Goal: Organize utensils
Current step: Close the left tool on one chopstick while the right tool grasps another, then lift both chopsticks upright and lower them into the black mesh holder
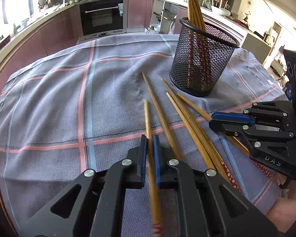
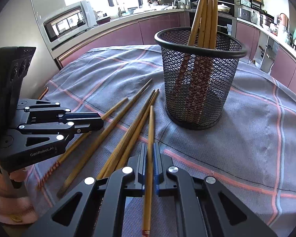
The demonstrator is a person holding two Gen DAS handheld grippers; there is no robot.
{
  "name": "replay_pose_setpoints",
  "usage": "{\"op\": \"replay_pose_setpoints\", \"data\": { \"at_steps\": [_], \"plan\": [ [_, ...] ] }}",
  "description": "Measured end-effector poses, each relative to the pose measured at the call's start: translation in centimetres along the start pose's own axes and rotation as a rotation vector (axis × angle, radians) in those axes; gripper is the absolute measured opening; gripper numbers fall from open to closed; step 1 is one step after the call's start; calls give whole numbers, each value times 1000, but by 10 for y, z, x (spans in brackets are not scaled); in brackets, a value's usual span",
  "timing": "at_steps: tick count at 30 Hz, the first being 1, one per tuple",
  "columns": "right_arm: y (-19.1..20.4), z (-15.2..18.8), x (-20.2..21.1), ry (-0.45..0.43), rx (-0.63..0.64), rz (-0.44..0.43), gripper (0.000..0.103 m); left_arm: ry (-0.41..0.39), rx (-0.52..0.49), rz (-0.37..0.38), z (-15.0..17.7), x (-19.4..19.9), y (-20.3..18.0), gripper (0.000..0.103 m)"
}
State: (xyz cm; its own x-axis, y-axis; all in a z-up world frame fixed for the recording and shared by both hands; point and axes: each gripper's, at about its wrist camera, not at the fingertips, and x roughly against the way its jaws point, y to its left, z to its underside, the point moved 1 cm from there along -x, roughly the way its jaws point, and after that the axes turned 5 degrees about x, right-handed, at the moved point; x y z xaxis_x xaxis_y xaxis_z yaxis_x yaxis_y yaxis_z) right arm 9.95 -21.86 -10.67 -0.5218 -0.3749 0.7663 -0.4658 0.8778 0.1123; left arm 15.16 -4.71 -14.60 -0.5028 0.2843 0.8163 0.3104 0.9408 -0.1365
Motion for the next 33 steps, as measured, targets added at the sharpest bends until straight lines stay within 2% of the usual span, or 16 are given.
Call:
{"op": "replay_pose_setpoints", "data": {
  "at_steps": [6,12,22,28,33],
  "plan": [
    [-2,-1,18,-46,-9,-33,5,-30,26,23,0,15,4,7],
    [-2,-4,46,-134,-21,-78,5,-96,45,90,-6,47,6,7],
    [-11,-17,91,-287,-53,-102,5,-230,44,201,-20,111,2,7],
    [-17,-21,109,-346,-61,-101,5,-301,46,247,-26,144,0,7],
    [-23,-27,119,-382,-60,-99,5,-349,61,256,-35,159,-2,7]
  ]
}}
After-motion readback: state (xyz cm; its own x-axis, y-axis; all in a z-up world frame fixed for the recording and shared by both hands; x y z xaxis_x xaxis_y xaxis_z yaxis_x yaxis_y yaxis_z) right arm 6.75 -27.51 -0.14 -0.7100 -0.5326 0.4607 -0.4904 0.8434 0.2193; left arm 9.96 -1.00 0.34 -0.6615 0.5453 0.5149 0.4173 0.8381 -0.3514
